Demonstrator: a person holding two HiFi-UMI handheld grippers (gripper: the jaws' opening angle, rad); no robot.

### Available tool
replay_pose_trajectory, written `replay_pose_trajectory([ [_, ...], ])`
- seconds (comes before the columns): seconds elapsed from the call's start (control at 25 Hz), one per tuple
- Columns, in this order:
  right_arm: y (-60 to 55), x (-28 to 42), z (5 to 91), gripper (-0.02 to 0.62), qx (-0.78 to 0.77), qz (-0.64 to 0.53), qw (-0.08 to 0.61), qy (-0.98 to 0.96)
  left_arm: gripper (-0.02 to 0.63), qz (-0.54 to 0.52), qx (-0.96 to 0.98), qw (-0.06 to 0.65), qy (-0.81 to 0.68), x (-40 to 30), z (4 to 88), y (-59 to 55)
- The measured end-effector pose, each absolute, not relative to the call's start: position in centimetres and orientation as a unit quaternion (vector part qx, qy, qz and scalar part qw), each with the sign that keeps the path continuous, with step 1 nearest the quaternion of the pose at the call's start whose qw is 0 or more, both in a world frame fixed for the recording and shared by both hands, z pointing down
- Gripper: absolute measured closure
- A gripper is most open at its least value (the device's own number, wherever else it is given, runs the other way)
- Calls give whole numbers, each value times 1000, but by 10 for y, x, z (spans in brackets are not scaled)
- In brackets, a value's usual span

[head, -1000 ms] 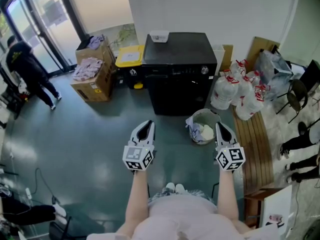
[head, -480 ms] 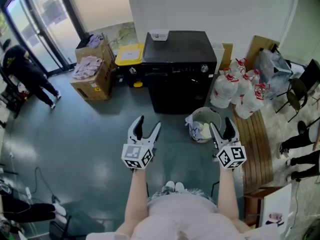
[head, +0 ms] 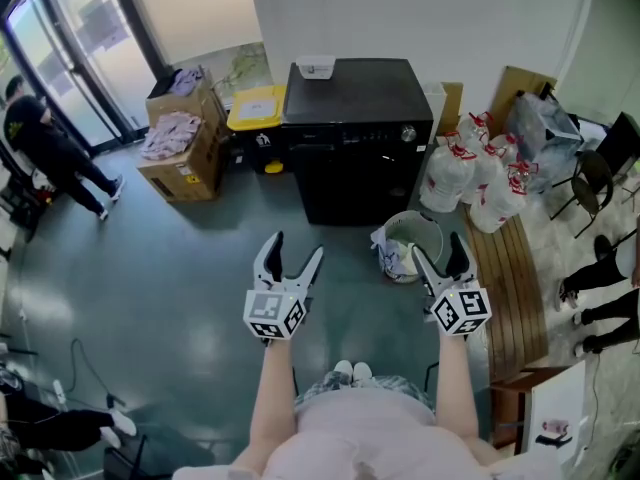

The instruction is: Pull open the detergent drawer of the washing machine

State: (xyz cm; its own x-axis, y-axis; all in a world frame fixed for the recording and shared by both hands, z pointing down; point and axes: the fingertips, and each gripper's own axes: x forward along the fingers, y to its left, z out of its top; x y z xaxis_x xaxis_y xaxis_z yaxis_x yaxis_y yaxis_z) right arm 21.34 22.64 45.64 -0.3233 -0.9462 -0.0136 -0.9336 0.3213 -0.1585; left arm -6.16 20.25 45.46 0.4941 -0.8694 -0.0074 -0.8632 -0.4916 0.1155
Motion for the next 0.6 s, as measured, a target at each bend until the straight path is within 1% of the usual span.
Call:
replay_pose_trajectory([
  [0.6, 219, 198, 476, 174, -598, -72, 59, 796, 244, -45, 868, 48, -493, -84, 455, 179],
])
